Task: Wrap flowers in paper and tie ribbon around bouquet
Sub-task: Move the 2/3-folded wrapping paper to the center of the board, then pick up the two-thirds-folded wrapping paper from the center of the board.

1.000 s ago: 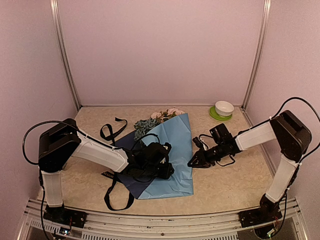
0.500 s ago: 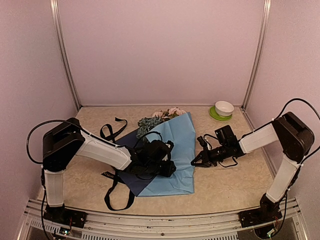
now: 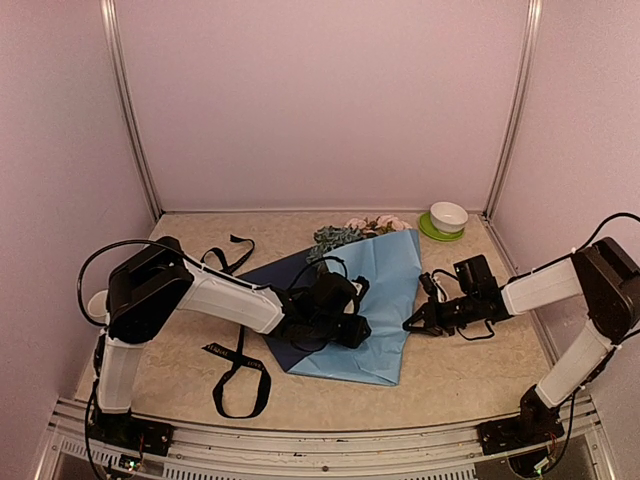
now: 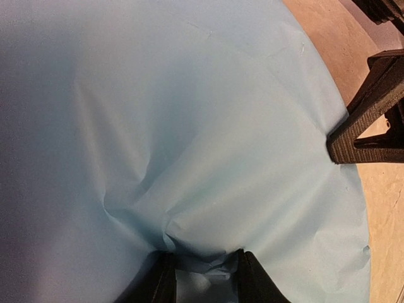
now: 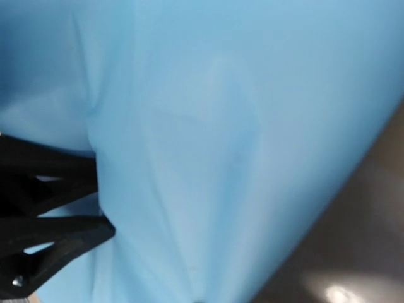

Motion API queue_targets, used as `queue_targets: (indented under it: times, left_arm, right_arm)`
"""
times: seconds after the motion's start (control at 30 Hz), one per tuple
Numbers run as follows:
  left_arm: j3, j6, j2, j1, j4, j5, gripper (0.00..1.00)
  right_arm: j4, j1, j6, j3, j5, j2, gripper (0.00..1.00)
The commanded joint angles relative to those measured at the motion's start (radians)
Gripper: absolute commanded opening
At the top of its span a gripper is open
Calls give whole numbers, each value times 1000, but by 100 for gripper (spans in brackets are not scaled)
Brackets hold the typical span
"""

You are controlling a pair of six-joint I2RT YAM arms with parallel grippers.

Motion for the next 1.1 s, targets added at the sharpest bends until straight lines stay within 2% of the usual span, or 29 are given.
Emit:
queue_targets:
  times: [0.0, 0.13, 0.2, 0.27, 0.33, 0.53, 0.6, 0.77, 0.9, 0.97, 1.07]
  left_arm:
    - [-34, 28, 47, -1, -121, 7, 33]
    - [-58, 15, 30, -5, -103, 2, 33]
    - [-72, 8, 15, -3, -85, -3, 33]
    - [-76, 10, 1, -2, -71, -12, 33]
    - [-76, 17, -14, 2, -56, -23, 33]
    - [-83, 8, -38, 25, -24, -32, 32]
    - [-91, 4, -48, 25, -12, -45, 32]
    - [-112, 3, -100, 16, 34, -101, 33]
    - [-197, 66, -220, -31, 125, -292, 36]
    - [-249, 97, -292, -55, 170, -369, 42]
    - [-344, 22, -391, -65, 180, -379, 47]
  right_arm:
    - [-127, -39, -82, 40, 95, -28, 2]
    - [-300, -19, -165, 121, 258, -99, 26]
    - [-388, 30, -187, 163, 372, -152, 31]
    - [-435, 109, -181, 188, 448, -190, 32]
    - [-421, 188, -154, 189, 448, -203, 28]
    - [-84, 272, 11, 104, 25, -80, 1]
    - [-10, 296, 47, 96, -26, -30, 0]
    - [-9, 331, 34, 97, -2, 92, 0]
    - [-57, 331, 20, 91, 72, 133, 0]
    - [-71, 331, 14, 96, 92, 150, 0]
    - [-107, 333, 0, 111, 118, 169, 0]
